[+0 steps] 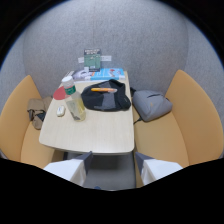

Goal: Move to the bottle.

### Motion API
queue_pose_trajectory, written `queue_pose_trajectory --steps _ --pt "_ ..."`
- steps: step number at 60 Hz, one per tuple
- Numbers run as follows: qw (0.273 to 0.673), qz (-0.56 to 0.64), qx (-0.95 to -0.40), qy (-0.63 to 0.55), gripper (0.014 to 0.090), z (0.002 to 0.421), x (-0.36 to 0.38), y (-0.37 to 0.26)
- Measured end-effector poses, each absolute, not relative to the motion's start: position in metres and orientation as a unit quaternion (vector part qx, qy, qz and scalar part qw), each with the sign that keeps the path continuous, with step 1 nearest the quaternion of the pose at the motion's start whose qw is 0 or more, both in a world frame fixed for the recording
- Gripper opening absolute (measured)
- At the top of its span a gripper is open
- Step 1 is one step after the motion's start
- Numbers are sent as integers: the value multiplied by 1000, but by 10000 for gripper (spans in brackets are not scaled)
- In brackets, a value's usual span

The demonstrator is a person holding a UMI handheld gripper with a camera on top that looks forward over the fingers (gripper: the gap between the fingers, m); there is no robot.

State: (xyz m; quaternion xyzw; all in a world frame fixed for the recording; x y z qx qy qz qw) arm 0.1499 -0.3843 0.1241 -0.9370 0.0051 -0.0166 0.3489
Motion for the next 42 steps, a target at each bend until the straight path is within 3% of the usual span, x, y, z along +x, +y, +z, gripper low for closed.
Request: queue_pose_trajectory --steps 19,42 --pt "350 -10 -937 -3 867 122 131 -383" --pt "349 12 -937 -32 868 92 53 -360"
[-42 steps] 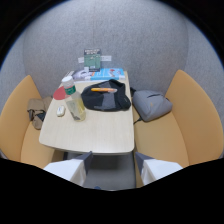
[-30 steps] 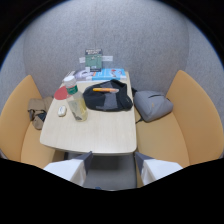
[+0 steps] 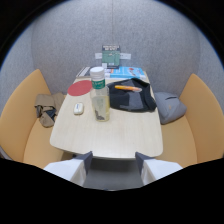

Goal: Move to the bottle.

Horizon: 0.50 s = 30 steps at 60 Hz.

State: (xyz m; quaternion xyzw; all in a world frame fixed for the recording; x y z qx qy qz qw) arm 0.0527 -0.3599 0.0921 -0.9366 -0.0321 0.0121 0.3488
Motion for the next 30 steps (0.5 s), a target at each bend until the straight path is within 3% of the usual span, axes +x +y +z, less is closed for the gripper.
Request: queue_pose_trajectory --steps 30 --pt "378 -3 -924 -49 873 76 -1 -262"
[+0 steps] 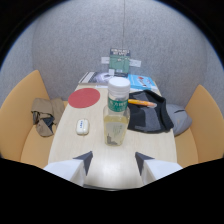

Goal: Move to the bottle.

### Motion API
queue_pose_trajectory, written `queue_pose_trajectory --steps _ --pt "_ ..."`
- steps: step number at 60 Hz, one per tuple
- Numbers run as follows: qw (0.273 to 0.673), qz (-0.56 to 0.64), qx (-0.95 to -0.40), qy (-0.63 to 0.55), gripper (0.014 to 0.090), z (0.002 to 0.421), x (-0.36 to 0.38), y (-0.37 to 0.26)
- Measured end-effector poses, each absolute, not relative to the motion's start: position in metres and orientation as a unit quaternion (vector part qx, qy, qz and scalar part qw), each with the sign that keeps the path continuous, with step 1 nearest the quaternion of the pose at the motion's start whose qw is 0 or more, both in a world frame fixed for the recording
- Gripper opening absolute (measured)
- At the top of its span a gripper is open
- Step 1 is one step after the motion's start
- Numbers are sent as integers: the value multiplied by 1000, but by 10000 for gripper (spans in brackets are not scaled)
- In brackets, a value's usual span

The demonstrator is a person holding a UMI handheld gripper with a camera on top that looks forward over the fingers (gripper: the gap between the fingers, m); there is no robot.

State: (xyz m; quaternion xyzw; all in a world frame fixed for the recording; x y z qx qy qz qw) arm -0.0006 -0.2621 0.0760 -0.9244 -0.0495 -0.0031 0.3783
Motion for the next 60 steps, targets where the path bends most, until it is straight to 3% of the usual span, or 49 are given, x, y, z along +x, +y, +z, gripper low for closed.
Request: queue_pose_trajectory --steps 27,60 --pt "380 -30 -924 -43 874 62 -5 -209" --pt "376 -19 -926 -26 874 60 -6 -203"
